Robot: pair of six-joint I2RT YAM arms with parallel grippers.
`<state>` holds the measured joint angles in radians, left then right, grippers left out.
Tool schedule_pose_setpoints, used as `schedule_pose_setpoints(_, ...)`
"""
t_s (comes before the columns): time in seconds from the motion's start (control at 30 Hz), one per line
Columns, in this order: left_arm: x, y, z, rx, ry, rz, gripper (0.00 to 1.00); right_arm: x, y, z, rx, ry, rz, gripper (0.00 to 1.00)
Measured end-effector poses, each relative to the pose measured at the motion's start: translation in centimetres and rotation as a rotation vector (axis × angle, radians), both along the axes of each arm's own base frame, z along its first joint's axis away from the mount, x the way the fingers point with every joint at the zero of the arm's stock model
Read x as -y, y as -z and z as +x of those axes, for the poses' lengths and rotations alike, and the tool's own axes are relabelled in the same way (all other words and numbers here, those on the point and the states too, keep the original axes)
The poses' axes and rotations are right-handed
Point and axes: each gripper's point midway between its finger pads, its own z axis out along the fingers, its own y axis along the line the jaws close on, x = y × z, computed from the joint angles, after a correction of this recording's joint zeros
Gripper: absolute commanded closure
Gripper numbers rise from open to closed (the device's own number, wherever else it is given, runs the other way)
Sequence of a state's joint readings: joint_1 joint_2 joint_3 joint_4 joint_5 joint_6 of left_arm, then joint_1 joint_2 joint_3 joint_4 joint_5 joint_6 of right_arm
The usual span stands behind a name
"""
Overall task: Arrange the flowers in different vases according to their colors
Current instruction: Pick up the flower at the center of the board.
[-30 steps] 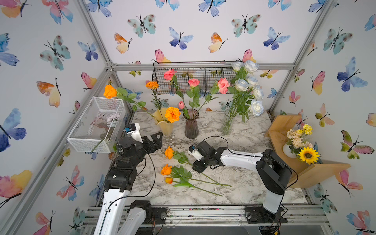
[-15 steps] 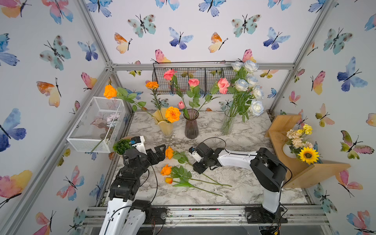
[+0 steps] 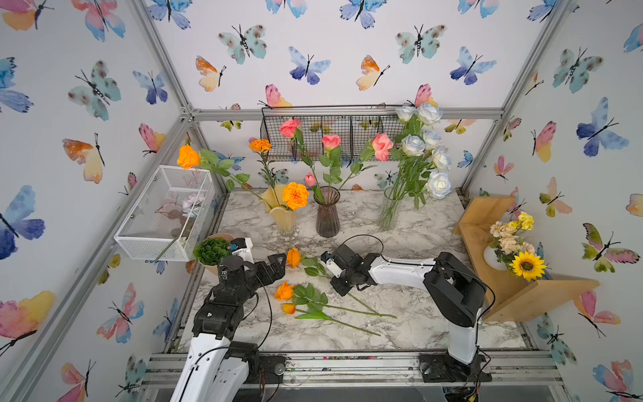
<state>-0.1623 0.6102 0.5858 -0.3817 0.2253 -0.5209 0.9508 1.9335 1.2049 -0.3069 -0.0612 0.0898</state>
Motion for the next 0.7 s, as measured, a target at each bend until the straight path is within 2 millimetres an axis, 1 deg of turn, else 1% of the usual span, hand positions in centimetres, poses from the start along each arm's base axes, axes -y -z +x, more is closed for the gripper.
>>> schedule_pose_setpoints(0.03,0.2,0.1,0.0,-0.002,0.005,-0.002,0.00,-0.1,-0.2,0.2,0.015,-0.007,-0.003,0.98)
schedule_pose_setpoints(0.23,1.8,0.9,0.0,-0.012,0.054,-0.029,0.00,-1.2,-2.4,2.2,0.127,-0.064,-0.003,0.98)
schedule_pose_setpoints(0.3,2.4,1.0,-0.1,-0.011,0.071,-0.046,0.00,-1.5,-3.3,2.5,0.153,-0.081,0.005,0.98)
schedule_pose_setpoints(0.4,3.4,0.8,-0.1,0.000,0.091,-0.082,0.00,-2.2,-5.2,2.9,0.180,-0.094,0.033,0.98)
schedule_pose_setpoints(0.47,3.9,0.4,0.0,0.012,0.097,-0.118,0.07,-2.8,-7.0,3.0,0.191,-0.098,0.076,0.98)
schedule_pose_setpoints(0.53,4.4,0.0,0.0,0.026,0.102,-0.161,0.12,-3.3,-8.8,2.7,0.193,-0.101,0.125,0.98)
schedule_pose_setpoints(0.57,4.7,-0.2,0.0,0.032,0.108,-0.187,0.15,-3.4,-9.7,2.5,0.191,-0.103,0.153,0.98)
schedule_pose_setpoints(0.7,5.8,-1.3,0.0,0.052,0.130,-0.261,0.20,-4.1,-13.9,1.4,0.181,-0.110,0.276,0.98)
